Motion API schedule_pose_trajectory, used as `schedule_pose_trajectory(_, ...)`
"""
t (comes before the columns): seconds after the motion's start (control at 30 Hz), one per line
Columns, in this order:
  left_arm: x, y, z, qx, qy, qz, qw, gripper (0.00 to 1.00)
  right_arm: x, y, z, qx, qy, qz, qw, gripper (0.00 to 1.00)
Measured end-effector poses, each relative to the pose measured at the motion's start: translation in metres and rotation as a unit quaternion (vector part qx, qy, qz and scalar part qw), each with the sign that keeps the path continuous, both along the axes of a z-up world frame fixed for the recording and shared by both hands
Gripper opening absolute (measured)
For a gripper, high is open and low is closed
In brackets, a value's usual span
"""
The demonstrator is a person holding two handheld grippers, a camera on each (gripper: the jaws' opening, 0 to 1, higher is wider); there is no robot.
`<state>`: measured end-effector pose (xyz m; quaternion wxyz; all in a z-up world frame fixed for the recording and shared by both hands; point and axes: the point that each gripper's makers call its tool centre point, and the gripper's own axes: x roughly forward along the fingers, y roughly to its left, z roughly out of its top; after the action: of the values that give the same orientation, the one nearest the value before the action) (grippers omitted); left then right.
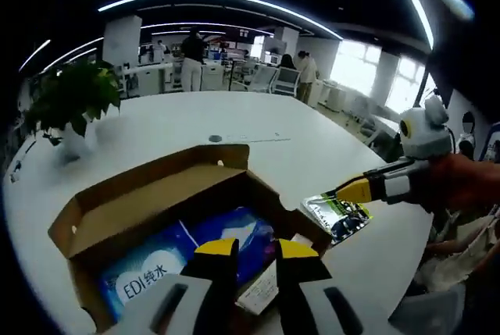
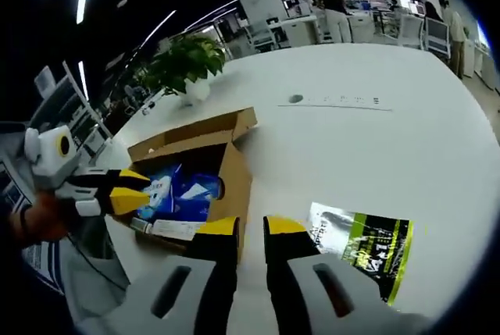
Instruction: Operate the shoe box by opening the lid, removing the specified soft item, and placing it in the target area until the item is outside and the box remains undamaged.
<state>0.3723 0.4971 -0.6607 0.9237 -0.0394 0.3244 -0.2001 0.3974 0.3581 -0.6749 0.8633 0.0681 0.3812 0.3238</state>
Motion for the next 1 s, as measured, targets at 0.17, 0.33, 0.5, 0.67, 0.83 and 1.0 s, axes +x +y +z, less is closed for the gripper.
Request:
schedule_pose_trajectory(0.17,-0.009,0.038,-0.003,0.001,0.004,0.032,0.9995,0.19,-0.004,0.034,-0.003,0.0,0.003,0.035,0.9994,0.11)
schedule_pose_trajectory(0.33,-0.019,0.064,-0.007,0.008,0.006,0.047,0.9989,0.19,-0.006,0.065,-0.005,0.004,0.005,0.058,0.9983,0.11)
schedule_pose_trajectory(0.5,-0.025,0.084,-0.003,0.005,0.005,0.068,0.9977,0.19,-0.008,0.093,-0.006,0.001,0.005,0.088,0.9961,0.11)
schedule_pose_trajectory(0.67,-0.029,0.098,0.0,0.001,0.004,0.085,0.9964,0.19,-0.007,0.114,-0.008,0.002,0.007,0.104,0.9945,0.11)
schedule_pose_trajectory(0.83,-0.033,0.112,0.002,-0.001,0.003,0.099,0.9951,0.19,-0.007,0.13,-0.013,-0.001,0.01,0.116,0.9932,0.11)
schedule_pose_trajectory(1.0,-0.036,0.125,0.002,-0.002,0.004,0.114,0.9934,0.19,-0.006,0.141,-0.017,0.003,0.022,0.119,0.9927,0.11)
